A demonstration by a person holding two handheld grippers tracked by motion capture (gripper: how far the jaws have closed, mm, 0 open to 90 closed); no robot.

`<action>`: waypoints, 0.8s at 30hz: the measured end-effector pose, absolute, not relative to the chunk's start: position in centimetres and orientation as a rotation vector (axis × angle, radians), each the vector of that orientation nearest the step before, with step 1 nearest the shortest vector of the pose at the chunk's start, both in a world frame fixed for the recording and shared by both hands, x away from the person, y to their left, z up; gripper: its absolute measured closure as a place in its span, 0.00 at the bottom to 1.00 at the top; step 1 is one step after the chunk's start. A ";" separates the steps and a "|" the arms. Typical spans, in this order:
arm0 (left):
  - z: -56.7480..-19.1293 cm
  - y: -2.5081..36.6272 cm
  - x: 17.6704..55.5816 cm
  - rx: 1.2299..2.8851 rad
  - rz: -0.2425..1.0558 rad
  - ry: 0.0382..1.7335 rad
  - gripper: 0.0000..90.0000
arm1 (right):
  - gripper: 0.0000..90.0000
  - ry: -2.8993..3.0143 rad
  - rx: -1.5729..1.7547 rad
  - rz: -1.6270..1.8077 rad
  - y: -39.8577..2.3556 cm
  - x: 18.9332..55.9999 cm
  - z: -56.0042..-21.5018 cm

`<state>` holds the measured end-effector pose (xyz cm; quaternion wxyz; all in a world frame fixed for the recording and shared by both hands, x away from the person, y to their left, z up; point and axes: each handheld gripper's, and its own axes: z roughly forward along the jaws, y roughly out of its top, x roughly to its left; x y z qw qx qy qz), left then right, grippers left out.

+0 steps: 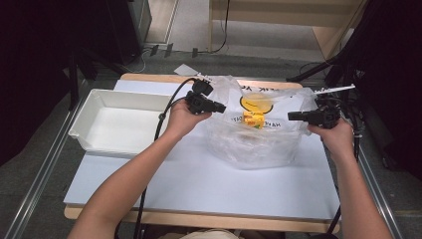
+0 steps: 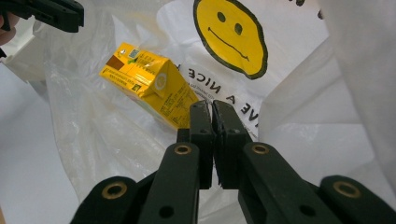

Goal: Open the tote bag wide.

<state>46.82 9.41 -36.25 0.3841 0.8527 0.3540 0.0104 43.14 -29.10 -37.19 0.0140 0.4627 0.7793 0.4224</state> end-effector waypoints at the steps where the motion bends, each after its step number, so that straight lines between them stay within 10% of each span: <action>1: -36.6 9.3 46.9 2.174 0.031 0.912 0.89 | 0.98 2.423 1.437 1.321 -29.0 43.1 -37.3; 24: -41.6 10.9 48.1 2.176 0.051 1.078 0.87 | 0.98 2.345 1.479 1.233 -28.6 42.8 -41.3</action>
